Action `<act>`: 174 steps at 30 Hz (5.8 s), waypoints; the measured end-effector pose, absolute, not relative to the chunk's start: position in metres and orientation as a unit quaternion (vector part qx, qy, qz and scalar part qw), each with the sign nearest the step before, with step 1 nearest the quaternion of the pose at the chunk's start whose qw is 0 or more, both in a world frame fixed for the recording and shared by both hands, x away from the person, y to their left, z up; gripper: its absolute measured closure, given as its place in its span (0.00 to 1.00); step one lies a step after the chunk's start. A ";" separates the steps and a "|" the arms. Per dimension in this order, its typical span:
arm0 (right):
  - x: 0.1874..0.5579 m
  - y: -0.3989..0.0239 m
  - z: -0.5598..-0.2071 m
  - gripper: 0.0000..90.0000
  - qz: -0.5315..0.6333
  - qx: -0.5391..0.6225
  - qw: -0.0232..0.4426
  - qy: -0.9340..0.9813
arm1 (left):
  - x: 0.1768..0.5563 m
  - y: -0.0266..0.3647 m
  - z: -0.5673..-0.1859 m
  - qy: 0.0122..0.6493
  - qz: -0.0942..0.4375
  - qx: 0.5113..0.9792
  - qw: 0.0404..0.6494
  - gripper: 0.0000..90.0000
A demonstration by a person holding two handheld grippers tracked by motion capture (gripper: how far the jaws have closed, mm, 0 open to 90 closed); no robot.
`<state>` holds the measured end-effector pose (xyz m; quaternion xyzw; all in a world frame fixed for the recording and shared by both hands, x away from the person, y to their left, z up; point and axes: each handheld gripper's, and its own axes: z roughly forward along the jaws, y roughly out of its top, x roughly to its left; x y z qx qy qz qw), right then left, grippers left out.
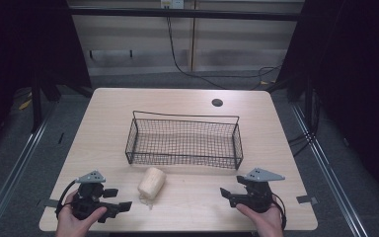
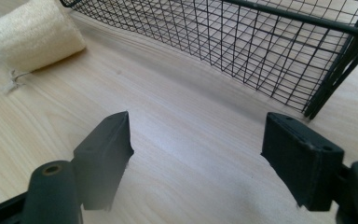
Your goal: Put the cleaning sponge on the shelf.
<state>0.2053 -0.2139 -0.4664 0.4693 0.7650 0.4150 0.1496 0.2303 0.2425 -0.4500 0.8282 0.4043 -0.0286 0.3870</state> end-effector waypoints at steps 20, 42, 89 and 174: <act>0.204 -0.218 -0.462 0.20 0.412 0.479 0.151 0.761 | 0.234 0.233 -0.434 0.392 -0.021 0.851 0.348 0.30; 0.205 -0.216 -0.464 0.22 0.408 0.477 0.126 0.768 | 0.251 0.202 -0.399 0.392 -0.017 0.867 0.307 0.26; 0.206 -0.215 -0.466 0.21 0.402 0.476 0.117 0.773 | 0.300 0.125 -0.418 0.404 -0.053 0.903 0.138 0.26; 0.206 -0.215 -0.466 0.22 0.405 0.476 0.114 0.773 | 0.313 0.136 -0.392 0.366 -0.101 0.915 0.134 0.30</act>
